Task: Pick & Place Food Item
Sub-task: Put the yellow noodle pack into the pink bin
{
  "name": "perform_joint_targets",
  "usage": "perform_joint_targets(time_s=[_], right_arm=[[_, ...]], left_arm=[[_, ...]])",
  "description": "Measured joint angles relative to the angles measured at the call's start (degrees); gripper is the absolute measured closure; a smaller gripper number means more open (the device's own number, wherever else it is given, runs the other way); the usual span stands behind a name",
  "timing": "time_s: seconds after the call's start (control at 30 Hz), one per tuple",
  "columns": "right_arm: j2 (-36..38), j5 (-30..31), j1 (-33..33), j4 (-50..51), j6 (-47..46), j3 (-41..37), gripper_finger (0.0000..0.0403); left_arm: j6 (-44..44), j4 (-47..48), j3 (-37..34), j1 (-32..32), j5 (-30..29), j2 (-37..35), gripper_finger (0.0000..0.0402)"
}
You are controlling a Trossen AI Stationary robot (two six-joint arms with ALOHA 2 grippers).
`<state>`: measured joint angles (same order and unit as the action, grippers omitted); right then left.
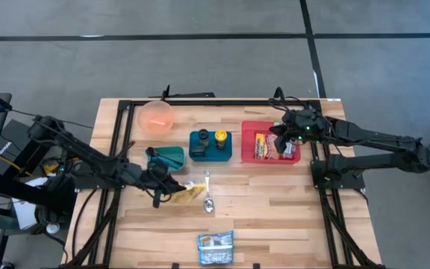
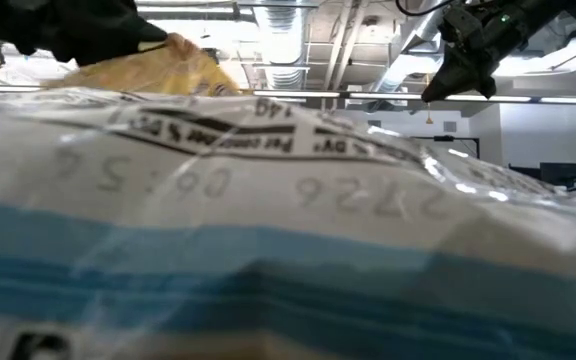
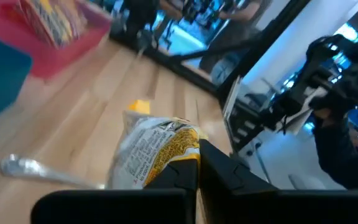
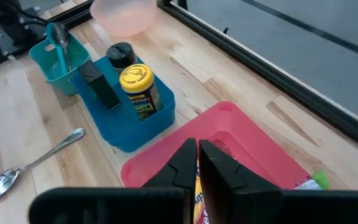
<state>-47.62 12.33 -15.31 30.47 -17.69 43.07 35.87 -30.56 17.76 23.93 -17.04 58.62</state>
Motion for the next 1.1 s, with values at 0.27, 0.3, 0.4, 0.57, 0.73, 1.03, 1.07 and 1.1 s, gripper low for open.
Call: perform_joint_targets(time_s=[0.27, 0.3, 0.4, 0.57, 0.73, 1.03, 1.07, 1.1], right_arm=[[-0.5, 0.0, 6.1, -7.6, 6.0, 0.0, 0.0391], [-0.5, 0.0, 6.8, -8.6, 6.8, 0.0, 0.0391], [-1.2, 0.0, 8.7, -11.2, 9.0, 0.0, 0.0391], [-3.7, 0.0, 10.7, -13.3, 11.4, 0.1, 0.0391], [-8.4, 0.0, 11.7, -15.3, 12.4, 0.0, 0.0391], [-15.2, -0.3, 11.7, -21.9, 16.5, 0.0, 0.0391], [-15.8, -0.3, 11.8, -22.8, 16.6, 0.0, 0.0391], [-16.4, -0.4, 11.9, -23.5, 16.6, 0.0, 0.0391]], left_arm=[[-4.3, -2.4, 0.0, -4.5, 0.0, -0.9, 0.0401], [-4.3, -2.5, 0.0, -5.2, -0.1, -0.9, 0.0401], [-4.3, -3.1, 0.0, -7.2, 0.2, -0.9, 0.0401], [-4.3, -6.2, 0.0, -10.4, 4.3, -0.9, 0.0401], [-4.3, -8.4, 0.0, -13.2, 6.9, -0.8, 0.0401], [-4.0, -10.2, 0.0, -18.0, 12.8, 0.0, 0.0401], [-3.9, -10.8, 0.1, -18.5, 13.7, 0.4, 0.0401], [-3.7, -11.2, 0.3, -19.0, 14.6, 1.0, 0.0401]])
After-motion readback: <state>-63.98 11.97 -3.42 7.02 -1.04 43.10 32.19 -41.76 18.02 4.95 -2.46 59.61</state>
